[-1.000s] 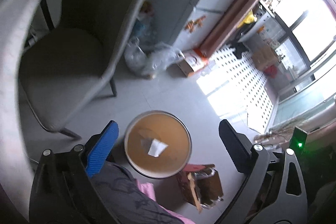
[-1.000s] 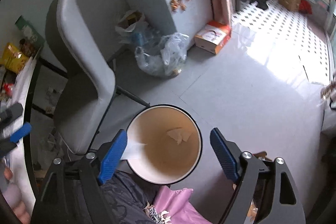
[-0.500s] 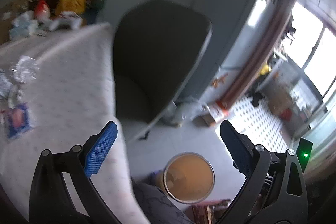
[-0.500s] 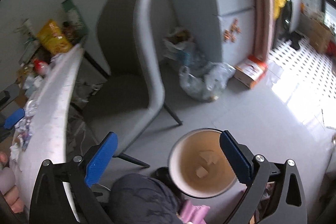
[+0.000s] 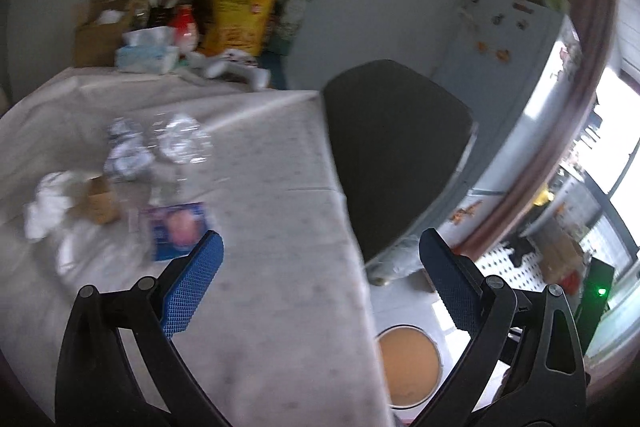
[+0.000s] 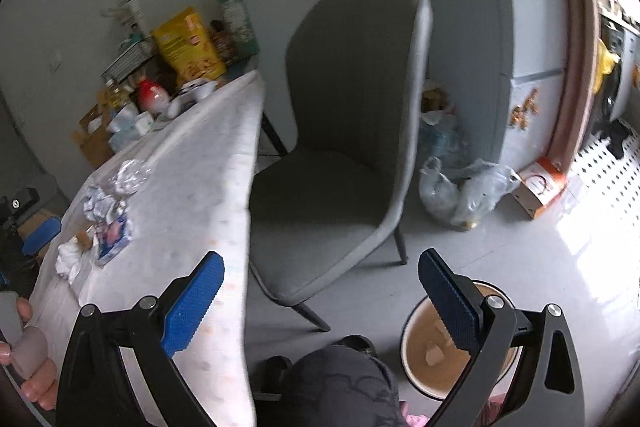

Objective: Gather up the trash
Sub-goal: 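Move both open grippers back over the table toward the trash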

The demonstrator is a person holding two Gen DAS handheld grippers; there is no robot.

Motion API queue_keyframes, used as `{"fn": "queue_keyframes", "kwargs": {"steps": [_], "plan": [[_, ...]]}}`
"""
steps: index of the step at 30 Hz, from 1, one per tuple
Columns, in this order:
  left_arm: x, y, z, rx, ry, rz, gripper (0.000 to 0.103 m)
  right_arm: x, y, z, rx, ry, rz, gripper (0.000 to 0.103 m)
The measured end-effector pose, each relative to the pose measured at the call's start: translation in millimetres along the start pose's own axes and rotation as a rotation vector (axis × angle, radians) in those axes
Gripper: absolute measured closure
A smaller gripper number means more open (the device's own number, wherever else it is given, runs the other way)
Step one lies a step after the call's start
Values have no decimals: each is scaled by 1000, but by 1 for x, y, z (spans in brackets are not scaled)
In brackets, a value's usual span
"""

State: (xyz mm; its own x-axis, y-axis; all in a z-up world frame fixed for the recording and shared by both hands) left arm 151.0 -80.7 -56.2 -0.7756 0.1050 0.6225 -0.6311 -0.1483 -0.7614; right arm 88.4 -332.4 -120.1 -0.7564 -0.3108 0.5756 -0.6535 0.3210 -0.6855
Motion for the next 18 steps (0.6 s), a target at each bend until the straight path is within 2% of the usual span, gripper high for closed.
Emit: {"fn": "queue_keyframes", "kwargs": {"steps": [10, 18], "plan": [[-9, 7, -90, 150, -107, -67, 6, -28, 4, -54, 87, -81, -54, 8], [-18, 20, -140, 228, -178, -109, 6, -47, 0, -87, 130, -130, -66, 8]]}}
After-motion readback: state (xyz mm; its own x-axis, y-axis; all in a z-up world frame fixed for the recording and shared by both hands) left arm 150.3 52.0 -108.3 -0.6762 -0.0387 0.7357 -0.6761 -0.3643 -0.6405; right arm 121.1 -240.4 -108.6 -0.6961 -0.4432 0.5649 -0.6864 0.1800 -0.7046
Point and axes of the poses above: each gripper's, at about its wrist camera, not at the fingertips, and x roughly against the way its jaws point, z to its right, y to its underside, the point moved 5 cm from there along -x, roughly the way its jaws point, and after that the axes turned 14 degrees about -y, right-handed, at the moved point
